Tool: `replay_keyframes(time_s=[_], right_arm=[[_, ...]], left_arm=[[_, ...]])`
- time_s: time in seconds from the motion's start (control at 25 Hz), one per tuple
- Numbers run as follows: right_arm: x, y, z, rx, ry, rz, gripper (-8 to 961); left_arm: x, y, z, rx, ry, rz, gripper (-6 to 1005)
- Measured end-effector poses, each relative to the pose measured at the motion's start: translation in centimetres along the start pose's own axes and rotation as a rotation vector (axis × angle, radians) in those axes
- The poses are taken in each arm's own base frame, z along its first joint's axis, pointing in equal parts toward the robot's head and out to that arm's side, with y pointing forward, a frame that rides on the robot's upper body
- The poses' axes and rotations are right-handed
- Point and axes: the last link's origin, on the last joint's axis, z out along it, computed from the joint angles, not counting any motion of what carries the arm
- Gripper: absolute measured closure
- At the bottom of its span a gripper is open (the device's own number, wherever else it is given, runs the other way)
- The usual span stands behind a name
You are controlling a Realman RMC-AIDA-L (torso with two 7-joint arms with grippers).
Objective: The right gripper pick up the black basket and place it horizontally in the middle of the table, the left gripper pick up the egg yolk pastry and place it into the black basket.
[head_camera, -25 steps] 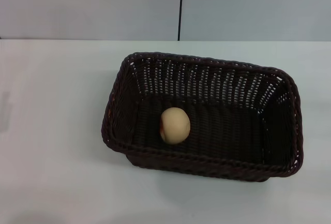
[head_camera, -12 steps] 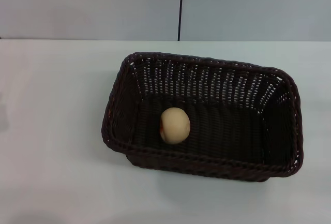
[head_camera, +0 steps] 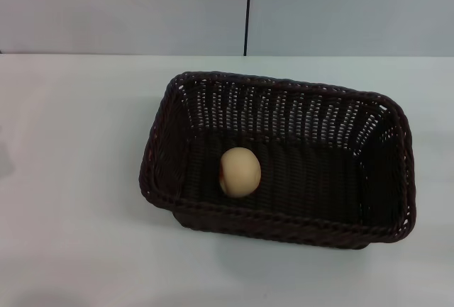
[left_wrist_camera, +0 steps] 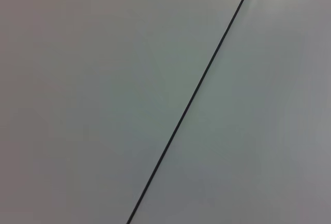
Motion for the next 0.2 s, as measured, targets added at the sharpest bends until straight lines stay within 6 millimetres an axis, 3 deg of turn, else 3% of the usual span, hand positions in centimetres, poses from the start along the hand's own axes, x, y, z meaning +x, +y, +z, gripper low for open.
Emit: replay_keyframes(time_s=[0.2], right_arm=[[0.02,0.38,0.69,-0.014,-0.008,0.004,547]], left_arm=[[0.15,0.31,0.52,-0.025,0.021,-0.013,1002]])
